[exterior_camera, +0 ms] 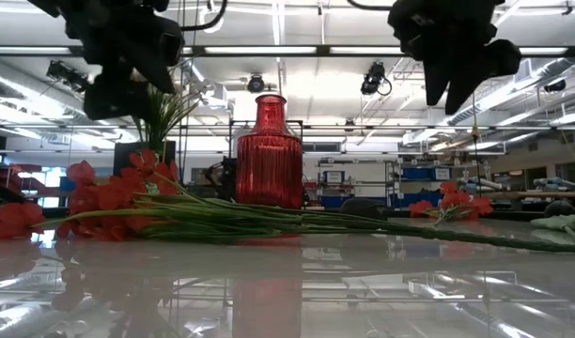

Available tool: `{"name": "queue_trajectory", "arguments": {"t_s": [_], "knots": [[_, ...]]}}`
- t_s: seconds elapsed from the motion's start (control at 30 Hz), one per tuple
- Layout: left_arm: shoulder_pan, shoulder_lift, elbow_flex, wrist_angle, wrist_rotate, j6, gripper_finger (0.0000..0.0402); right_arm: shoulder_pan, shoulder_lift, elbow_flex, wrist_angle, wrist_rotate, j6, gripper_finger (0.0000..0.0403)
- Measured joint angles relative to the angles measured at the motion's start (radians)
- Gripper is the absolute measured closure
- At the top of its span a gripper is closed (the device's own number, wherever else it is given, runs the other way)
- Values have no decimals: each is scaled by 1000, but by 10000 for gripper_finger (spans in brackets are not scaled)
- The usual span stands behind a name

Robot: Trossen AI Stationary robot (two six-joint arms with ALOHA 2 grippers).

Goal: Sort flowers into vase by color
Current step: Put the top red flowers into the red flower vase

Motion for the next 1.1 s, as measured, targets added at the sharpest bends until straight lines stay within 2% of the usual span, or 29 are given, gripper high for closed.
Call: {"name": "queue_trajectory", "arguments": {"t_s": [0.27, 0.37, 0.7, 0.97, 1.1], "knots": [[6, 104, 0, 141, -3, 133, 180, 10, 88, 0, -9, -4, 187, 233], [11, 103, 0, 142, -5, 152, 180, -12, 127, 0, -11, 2, 229, 233], [11, 73, 1, 112, 54, 247, 180, -44, 241, 0, 15, -103, 263, 233], [10, 73, 1, 105, 59, 308, 180, -20, 247, 0, 10, -174, 355, 233], [10, 73, 1, 84, 120, 367, 180, 19, 247, 0, -2, -203, 414, 233]]}}
